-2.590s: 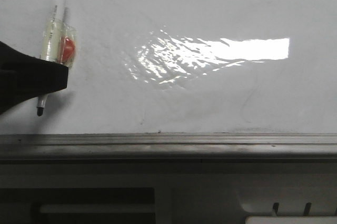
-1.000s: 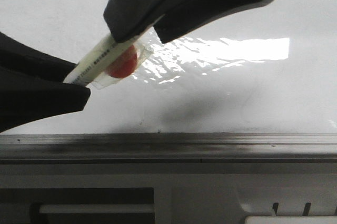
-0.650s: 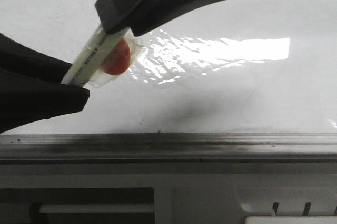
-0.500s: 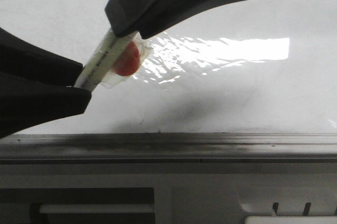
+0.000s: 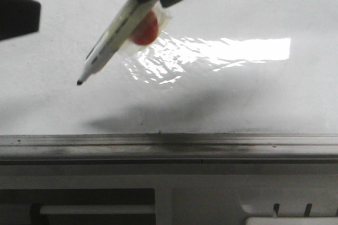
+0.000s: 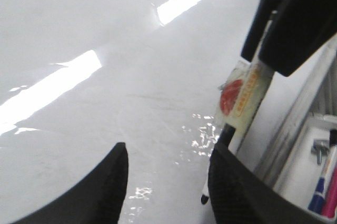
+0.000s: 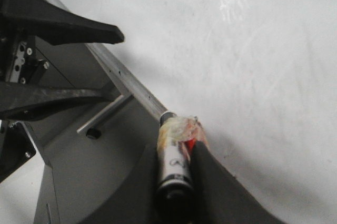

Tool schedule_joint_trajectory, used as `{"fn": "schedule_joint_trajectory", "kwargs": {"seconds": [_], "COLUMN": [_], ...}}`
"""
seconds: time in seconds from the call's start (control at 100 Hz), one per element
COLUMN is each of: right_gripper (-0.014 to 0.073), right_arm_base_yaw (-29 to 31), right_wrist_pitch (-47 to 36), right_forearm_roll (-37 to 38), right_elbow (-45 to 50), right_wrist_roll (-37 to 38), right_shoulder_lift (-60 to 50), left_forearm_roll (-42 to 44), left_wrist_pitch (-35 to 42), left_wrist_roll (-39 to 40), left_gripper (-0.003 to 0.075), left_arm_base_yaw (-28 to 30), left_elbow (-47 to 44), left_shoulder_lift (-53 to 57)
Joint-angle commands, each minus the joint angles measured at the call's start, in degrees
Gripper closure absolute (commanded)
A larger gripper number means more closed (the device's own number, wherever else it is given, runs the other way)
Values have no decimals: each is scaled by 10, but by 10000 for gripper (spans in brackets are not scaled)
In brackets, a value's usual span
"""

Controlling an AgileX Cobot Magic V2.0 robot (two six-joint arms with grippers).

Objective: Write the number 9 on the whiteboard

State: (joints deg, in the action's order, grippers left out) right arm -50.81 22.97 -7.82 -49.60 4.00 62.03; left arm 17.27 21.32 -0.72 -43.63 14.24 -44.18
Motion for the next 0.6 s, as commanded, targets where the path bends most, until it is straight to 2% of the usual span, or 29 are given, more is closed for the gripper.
{"fn": "schedule_joint_trajectory", "kwargs": {"seconds": [0.0, 0.17, 0.42, 0.59], "right_gripper": [669, 659, 659, 659], "right_arm_base_yaw": [15, 54, 122, 143], "right_wrist_pitch": [-38, -23, 38, 62], "right_forearm_roll": [5, 5, 5, 5], "right_elbow": [-18, -35, -110, -148], "right_wrist_roll": [-4, -3, 8, 11], "right_shoulder_lift": [-36, -53, -19, 20], "left_forearm_roll": [-55, -56, -56, -56], "left_wrist_pitch": [20, 21, 20, 20], "left_wrist_roll": [3, 3, 3, 7], "left_gripper": [391, 400, 407, 407], "left_arm_base_yaw": [1, 1, 1, 1], "left_elbow": [15, 15, 15, 15], "left_shoulder_lift": [49, 101, 103, 102]}}
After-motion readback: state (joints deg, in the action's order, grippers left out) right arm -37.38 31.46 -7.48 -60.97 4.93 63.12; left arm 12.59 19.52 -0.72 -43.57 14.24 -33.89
